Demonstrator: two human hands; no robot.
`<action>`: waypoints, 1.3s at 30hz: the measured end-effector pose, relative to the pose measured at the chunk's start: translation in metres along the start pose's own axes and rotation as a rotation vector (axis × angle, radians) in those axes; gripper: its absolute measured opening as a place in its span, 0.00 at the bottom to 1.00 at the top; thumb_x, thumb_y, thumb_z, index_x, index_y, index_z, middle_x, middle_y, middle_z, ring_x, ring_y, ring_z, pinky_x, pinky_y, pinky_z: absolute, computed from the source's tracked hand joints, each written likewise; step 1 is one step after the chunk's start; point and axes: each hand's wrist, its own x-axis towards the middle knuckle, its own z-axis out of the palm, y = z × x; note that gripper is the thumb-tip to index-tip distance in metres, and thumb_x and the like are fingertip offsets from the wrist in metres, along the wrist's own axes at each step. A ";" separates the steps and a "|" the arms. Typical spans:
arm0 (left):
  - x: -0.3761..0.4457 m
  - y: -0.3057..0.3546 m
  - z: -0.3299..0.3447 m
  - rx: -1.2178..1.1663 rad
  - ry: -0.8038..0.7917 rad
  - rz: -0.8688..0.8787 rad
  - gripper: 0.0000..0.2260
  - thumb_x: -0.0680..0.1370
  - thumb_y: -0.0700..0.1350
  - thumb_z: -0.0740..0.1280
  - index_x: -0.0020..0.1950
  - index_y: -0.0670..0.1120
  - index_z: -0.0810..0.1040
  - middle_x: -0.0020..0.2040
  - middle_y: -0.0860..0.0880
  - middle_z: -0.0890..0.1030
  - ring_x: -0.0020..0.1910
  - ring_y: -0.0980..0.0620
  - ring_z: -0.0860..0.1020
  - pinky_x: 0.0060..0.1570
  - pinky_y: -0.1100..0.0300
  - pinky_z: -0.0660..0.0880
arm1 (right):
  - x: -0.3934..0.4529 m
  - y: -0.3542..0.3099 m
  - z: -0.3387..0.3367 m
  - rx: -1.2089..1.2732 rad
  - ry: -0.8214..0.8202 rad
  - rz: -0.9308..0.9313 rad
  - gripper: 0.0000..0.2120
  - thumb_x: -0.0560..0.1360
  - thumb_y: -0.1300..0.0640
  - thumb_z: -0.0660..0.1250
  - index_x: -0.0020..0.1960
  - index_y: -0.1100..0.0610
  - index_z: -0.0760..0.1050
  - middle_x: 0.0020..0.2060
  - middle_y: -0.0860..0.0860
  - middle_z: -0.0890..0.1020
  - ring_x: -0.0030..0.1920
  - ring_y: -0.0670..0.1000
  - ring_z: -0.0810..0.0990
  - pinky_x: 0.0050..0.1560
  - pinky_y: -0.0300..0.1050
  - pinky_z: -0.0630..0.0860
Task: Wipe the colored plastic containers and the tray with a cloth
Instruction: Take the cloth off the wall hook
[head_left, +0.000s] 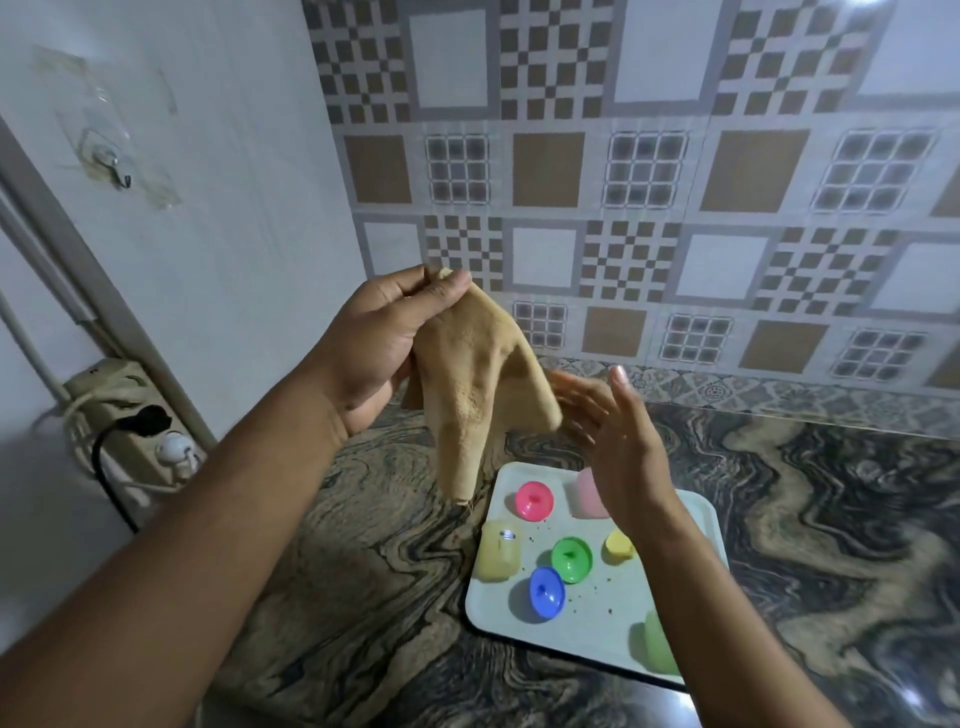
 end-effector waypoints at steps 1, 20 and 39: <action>0.000 -0.002 0.001 0.021 0.002 -0.005 0.06 0.79 0.50 0.71 0.46 0.49 0.84 0.43 0.52 0.84 0.44 0.56 0.82 0.52 0.55 0.77 | -0.001 -0.008 0.001 -0.051 -0.053 -0.080 0.29 0.80 0.38 0.55 0.63 0.58 0.82 0.58 0.54 0.87 0.61 0.55 0.84 0.64 0.51 0.75; 0.011 -0.059 -0.009 0.086 0.080 -0.140 0.09 0.80 0.45 0.74 0.59 0.51 0.80 0.46 0.49 0.87 0.48 0.47 0.83 0.47 0.52 0.79 | -0.031 -0.055 0.021 -0.490 -0.247 -0.364 0.11 0.78 0.53 0.71 0.45 0.62 0.78 0.38 0.62 0.78 0.37 0.53 0.75 0.38 0.47 0.71; -0.022 -0.121 0.083 -0.065 -0.084 0.074 0.17 0.69 0.50 0.81 0.56 0.52 0.82 0.52 0.45 0.88 0.53 0.46 0.86 0.53 0.47 0.81 | -0.032 -0.035 -0.007 -0.218 0.207 -0.318 0.16 0.76 0.52 0.75 0.57 0.56 0.73 0.48 0.58 0.86 0.49 0.54 0.86 0.53 0.54 0.81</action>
